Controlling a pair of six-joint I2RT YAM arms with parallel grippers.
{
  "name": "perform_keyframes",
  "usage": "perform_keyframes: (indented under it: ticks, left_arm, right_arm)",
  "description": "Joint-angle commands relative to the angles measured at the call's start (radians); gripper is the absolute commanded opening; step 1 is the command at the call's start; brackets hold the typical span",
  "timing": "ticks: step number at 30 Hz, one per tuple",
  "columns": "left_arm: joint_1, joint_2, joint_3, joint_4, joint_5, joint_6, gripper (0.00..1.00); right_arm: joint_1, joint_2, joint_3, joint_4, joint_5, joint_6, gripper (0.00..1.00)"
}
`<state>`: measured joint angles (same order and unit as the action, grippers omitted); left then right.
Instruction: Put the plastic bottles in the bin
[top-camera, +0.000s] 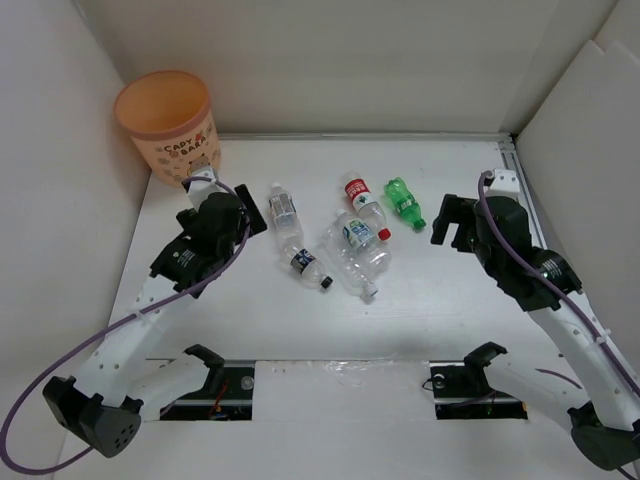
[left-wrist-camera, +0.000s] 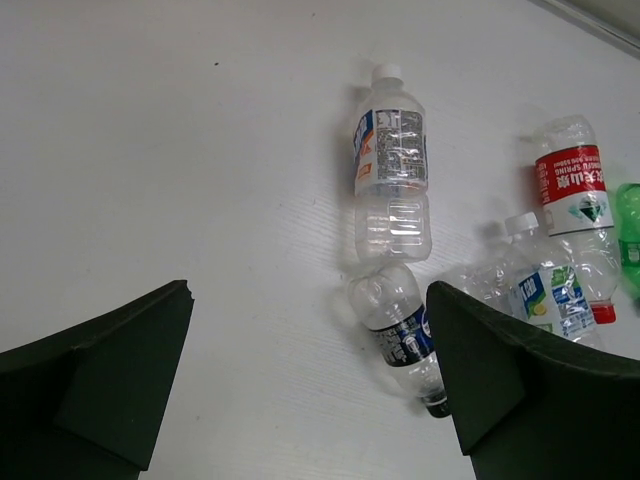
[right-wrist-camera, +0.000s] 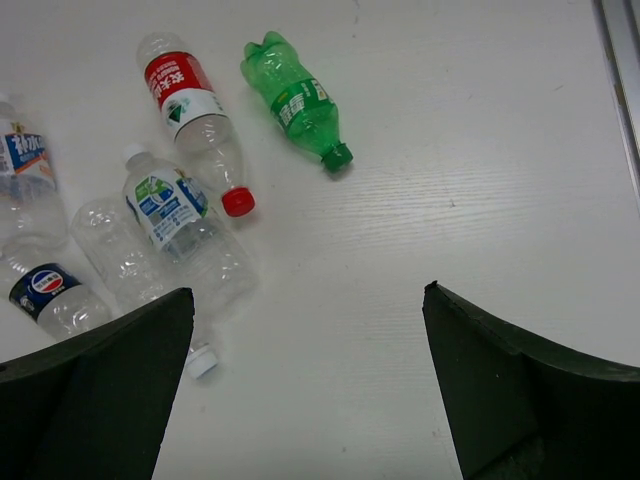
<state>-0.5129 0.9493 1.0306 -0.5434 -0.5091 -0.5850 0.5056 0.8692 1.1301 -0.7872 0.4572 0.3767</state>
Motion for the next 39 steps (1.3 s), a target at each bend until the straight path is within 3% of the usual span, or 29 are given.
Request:
perform_keyframes:
  ticks: [1,9,21,24,29,35,39]
  left_arm:
    - [0.002,0.037,0.051,-0.03,0.007,-0.077,1.0]
    - [0.002,0.238,0.117,0.063,0.112,-0.153,1.0]
    - [0.011,0.741,0.393,0.097,0.047,-0.095,1.0]
    - [0.04,0.817,0.413,0.127,0.087,-0.095,1.0]
    - [0.073,0.858,0.413,0.157,0.121,-0.082,1.0]
    - [0.073,0.747,0.365,0.23,0.159,-0.058,1.0]
    - [0.073,0.808,0.397,0.194,0.159,-0.039,1.0]
  right_arm:
    - [0.008,-0.021,0.014,0.003,-0.008,-0.022,1.0]
    - [0.027,-0.012,-0.007,0.051,-0.087,-0.032,1.0]
    - [0.056,-0.022,-0.076,0.105,-0.156,-0.022,1.0]
    - [0.065,-0.022,-0.087,0.114,-0.167,-0.022,1.0]
    - [0.085,-0.022,-0.096,0.123,-0.176,-0.013,1.0]
    - [0.085,-0.022,-0.107,0.141,-0.176,-0.013,1.0]
    - [0.094,-0.013,-0.107,0.151,-0.176,-0.004,1.0]
